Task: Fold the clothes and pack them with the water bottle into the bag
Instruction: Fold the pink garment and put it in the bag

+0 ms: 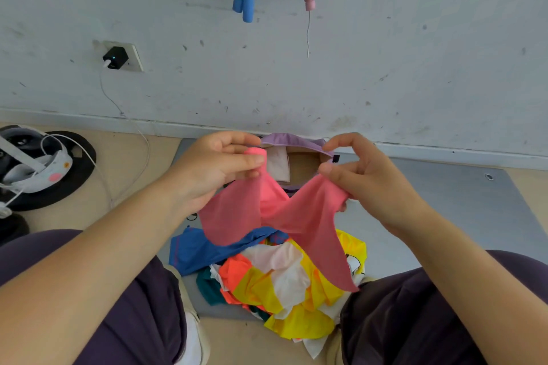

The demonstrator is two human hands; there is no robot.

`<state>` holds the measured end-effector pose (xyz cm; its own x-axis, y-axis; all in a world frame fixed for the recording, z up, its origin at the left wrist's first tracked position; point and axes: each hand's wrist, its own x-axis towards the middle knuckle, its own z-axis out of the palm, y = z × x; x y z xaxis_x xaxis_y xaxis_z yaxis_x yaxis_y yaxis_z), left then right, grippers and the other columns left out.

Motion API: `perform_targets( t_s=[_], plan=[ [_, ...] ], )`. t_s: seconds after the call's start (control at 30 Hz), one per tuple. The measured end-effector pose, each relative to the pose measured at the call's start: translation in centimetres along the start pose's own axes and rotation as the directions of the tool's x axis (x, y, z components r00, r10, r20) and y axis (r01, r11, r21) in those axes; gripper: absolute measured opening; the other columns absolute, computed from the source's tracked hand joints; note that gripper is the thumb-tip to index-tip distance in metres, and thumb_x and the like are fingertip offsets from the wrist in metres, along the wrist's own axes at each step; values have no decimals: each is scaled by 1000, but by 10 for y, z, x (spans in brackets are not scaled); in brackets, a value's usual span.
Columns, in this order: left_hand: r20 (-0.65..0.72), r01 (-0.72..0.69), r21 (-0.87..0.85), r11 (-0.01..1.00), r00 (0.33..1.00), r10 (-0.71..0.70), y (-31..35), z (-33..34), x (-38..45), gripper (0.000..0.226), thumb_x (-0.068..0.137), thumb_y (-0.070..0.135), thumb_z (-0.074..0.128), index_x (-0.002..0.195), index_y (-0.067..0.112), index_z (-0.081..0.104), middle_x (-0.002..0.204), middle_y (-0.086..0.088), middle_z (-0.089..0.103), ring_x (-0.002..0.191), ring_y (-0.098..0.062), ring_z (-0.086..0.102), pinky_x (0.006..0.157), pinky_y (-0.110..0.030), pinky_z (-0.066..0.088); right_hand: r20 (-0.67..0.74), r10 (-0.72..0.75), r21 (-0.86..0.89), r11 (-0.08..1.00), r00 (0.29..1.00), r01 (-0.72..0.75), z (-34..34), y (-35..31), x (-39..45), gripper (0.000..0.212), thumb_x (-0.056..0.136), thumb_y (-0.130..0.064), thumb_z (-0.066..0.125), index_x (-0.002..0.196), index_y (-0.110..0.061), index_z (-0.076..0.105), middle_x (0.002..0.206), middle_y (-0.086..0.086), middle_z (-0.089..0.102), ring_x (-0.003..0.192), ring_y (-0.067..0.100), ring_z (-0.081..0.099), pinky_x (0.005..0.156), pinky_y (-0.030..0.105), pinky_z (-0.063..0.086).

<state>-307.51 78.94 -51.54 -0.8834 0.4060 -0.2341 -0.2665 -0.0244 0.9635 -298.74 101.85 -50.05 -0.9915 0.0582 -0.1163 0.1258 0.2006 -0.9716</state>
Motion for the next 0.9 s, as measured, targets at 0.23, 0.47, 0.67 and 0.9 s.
perform_targets(
  t_s=[0.23, 0.47, 0.67, 0.9],
  plan=[
    [55, 0, -48, 999, 998, 2, 0, 14, -8, 22, 64, 14, 77, 85, 9, 72, 87, -12, 75, 79, -20, 73, 68, -26, 58, 345, -43, 132, 991, 938, -3, 9, -4, -6, 29, 87, 3, 63, 116, -3, 59, 97, 12, 76, 88, 18, 73, 77, 27, 56],
    [96, -45, 72, 996, 995, 38, -1, 21, -15, 9, 81, 6, 73, 88, 10, 71, 81, -10, 74, 77, -21, 73, 66, -30, 59, 204, -76, 38, 997, 976, 70, 14, -1, -5, 8, 90, -5, 64, 93, 2, 67, 78, 12, 75, 73, 22, 73, 68, 23, 55],
    [150, 60, 53, 997, 986, -67, 1, 22, -17, 33, 66, 20, 77, 97, 10, 72, 91, -10, 76, 83, -17, 73, 74, -25, 59, 74, -182, -177, 965, 981, 192, 17, -3, -6, 15, 78, -30, 70, 77, -16, 74, 79, 7, 67, 71, 15, 63, 70, 25, 53],
    [28, 46, -32, 998, 999, -45, 1, 24, -17, 8, 84, 6, 69, 92, 4, 70, 89, -15, 76, 80, -22, 74, 66, -24, 57, 210, -232, -99, 961, 950, 257, 24, -7, -16, 14, 82, -24, 72, 88, -12, 75, 82, 3, 73, 78, 16, 67, 75, 30, 54]
  ],
)
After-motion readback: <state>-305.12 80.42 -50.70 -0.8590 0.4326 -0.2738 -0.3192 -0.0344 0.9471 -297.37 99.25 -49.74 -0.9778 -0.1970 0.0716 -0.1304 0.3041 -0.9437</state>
